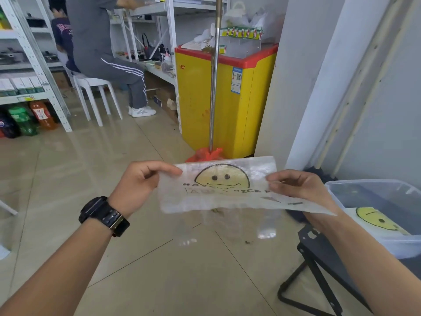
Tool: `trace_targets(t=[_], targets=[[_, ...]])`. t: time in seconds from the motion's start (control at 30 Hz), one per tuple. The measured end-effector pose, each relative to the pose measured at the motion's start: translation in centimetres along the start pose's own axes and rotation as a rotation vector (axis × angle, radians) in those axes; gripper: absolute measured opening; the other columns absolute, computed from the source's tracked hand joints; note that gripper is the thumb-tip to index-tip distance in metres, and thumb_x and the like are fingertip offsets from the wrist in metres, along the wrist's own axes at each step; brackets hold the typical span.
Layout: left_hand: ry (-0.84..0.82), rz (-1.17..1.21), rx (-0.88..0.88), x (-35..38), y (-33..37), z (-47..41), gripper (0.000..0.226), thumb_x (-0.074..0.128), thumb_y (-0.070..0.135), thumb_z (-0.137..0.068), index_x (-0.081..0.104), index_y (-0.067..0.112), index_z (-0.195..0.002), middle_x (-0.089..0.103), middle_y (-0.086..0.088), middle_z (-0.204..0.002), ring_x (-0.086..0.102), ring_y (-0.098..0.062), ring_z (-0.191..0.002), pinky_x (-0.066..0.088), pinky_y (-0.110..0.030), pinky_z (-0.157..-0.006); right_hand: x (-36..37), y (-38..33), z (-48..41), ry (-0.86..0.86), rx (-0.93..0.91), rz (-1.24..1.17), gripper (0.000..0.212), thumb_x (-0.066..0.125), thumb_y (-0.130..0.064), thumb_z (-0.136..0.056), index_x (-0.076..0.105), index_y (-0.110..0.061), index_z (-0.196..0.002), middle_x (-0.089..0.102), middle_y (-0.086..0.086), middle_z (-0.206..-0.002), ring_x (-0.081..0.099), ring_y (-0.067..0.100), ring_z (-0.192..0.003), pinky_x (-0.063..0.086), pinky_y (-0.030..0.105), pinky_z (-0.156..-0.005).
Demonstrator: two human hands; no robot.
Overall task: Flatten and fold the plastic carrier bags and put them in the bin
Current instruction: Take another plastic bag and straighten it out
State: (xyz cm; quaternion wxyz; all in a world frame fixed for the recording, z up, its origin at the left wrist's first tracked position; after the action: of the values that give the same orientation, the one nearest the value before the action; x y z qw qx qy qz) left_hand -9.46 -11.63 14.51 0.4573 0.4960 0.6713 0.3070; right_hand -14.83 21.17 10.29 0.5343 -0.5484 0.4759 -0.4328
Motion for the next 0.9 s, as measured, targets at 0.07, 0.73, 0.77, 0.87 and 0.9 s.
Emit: trace_targets(t=[0.07, 0.73, 0.77, 0.87, 0.9], targets=[[0.000, 0.105, -0.133, 0.0, -0.8, 0.0, 0.043, 0.035, -0.016, -0.088, 0.075, 0.000, -0.091, 0.076, -0.002, -0.086, 0.068, -0.002, -0.070, 0.048, -0.009, -0.063, -0.3, -0.5, -0.1, 0.013, -0.035, 0.011, 0.014, 0.080, -0.004, -0.070, 0.081, -0.016, -0.078, 0.076, 0.011, -0.084, 0.069, 0.022, -0.069, 0.060, 0.024, -0.063], [-0.419, -0.118, -0.206, 7.7, -3.5, 0.7, 0.007, 0.064, 0.013, -0.092, 0.070, 0.015, -0.088, 0.076, -0.002, -0.087, 0.068, -0.010, -0.080, 0.051, -0.025, -0.077, 2.6, -1.7, 1.7, -0.163, -0.182, 0.313, 0.011, 0.075, -0.015, -0.087, 0.076, -0.020, -0.097, 0.061, 0.036, -0.101, 0.051, 0.036, -0.071, 0.041, 0.043, -0.070], [-0.412, -0.119, -0.202, 7.7, -3.4, 0.6, 0.007, 0.064, 0.014, -0.092, 0.070, 0.016, -0.089, 0.076, -0.001, -0.087, 0.068, -0.010, -0.080, 0.051, -0.026, -0.077, 2.8, -1.7, 1.7, -0.162, -0.200, 0.320, 0.011, 0.074, -0.013, -0.088, 0.077, -0.020, -0.096, 0.061, 0.036, -0.100, 0.051, 0.038, -0.070, 0.039, 0.041, -0.071], [-0.397, -0.100, -0.200, 8.4, -3.1, 0.7, 0.007, 0.069, 0.021, -0.089, 0.070, 0.016, -0.093, 0.076, -0.001, -0.090, 0.068, -0.012, -0.077, 0.052, -0.028, -0.070, 2.8, -2.0, 2.0, -0.110, -0.228, 0.294, 0.016, 0.072, -0.002, -0.088, 0.078, -0.017, -0.091, 0.072, 0.014, -0.093, 0.055, 0.030, -0.072, 0.043, 0.029, -0.073], [-0.388, -0.085, -0.200, 8.7, -2.9, 0.7, 0.008, 0.070, 0.021, -0.088, 0.069, 0.015, -0.094, 0.076, -0.001, -0.090, 0.067, -0.013, -0.074, 0.052, -0.028, -0.066, 2.8, -2.1, 2.1, -0.096, -0.219, 0.285, 0.017, 0.071, 0.000, -0.088, 0.077, -0.015, -0.090, 0.075, 0.003, -0.090, 0.057, 0.020, -0.071, 0.045, 0.023, -0.071]])
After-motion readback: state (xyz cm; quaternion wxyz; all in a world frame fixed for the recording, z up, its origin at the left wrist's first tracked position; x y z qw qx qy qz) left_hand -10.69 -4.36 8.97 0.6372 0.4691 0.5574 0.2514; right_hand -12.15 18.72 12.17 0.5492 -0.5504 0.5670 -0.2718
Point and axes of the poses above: each hand's wrist, its own z-axis away from the middle knuckle, its own x-axis out of the palm, y = z × x, the point moved 9 cm from there along -z, towards the middle knuckle
